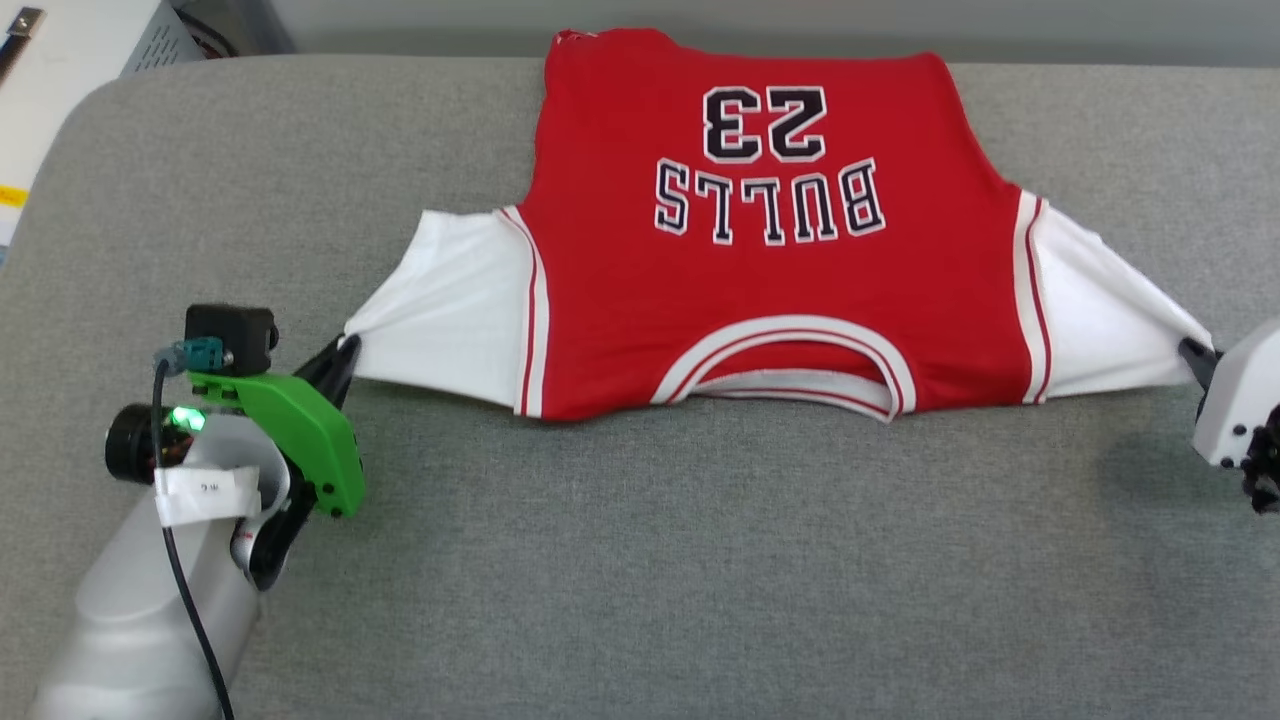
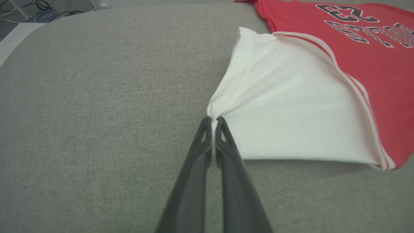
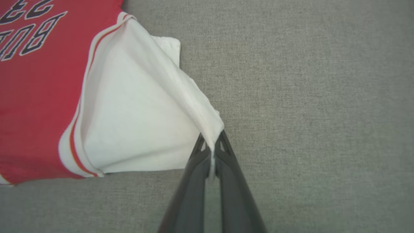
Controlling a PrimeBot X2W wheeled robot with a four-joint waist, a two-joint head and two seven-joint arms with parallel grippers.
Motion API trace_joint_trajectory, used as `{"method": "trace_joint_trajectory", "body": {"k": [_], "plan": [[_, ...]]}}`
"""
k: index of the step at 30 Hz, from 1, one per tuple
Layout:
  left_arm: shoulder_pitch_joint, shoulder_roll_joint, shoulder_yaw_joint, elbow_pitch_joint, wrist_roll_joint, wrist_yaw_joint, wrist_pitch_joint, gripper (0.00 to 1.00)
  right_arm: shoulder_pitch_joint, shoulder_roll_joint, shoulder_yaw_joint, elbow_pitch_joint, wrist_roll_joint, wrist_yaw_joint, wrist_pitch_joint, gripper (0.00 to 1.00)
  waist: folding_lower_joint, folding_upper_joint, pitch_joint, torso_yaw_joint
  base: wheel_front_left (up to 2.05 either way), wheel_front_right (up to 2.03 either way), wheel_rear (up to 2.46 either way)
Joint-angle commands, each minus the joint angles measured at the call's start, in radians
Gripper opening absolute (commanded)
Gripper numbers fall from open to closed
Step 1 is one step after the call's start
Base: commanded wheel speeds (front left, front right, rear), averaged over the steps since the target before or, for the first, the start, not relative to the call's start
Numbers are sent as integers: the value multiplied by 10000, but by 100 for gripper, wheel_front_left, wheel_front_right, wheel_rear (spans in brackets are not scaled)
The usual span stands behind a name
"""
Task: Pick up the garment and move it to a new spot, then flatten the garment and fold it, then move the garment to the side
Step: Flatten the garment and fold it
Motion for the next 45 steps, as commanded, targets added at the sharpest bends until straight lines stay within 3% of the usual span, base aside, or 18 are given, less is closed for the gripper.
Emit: {"method": "trace_joint_trajectory", "body": {"k": [1, 15, 25, 31, 33, 35, 45], "plan": [[479, 347, 107, -65, -159, 83, 87, 0, 478, -343, -212, -18, 155, -96, 123, 0, 1, -1, -887, 73, 0, 0, 0], [4547, 1182, 209, -3014, -1557, 606, 1696, 0, 4326, -477, -1256, -2223, 1495, -96, 2512, 0, 1, -1, -2303, 28, 0, 0, 0], [6583, 1694, 416, -5731, -2336, 1435, 2450, 0, 6311, 76, -2590, -4237, 1174, -96, 4348, 0, 1, -1, -2270, -66, 0, 0, 0], [6843, 1729, 468, -6693, -2539, 1733, 2693, 0, 6495, 679, -3153, -5105, 762, -96, 4839, 0, 1, -1, -2048, -51, 0, 0, 0], [6821, 1817, 392, -6969, -2472, 1749, 2829, 0, 6466, 613, -3103, -5455, 451, -96, 4894, 0, 1, -1, -1917, -21, 0, 0, 0], [6801, 2011, 244, -7274, -2318, 1733, 3061, 0, 6353, 467, -2897, -5912, 243, -96, 4725, 100, 1, -1, -1749, -3, 0, 0, 0], [6787, 2464, 75, -9815, -1926, 2408, 3849, 0, 4752, 452, -2993, -7661, 496, -96, 5262, 100, 1, -1, -335, 490, 0, 0, 0]]}}
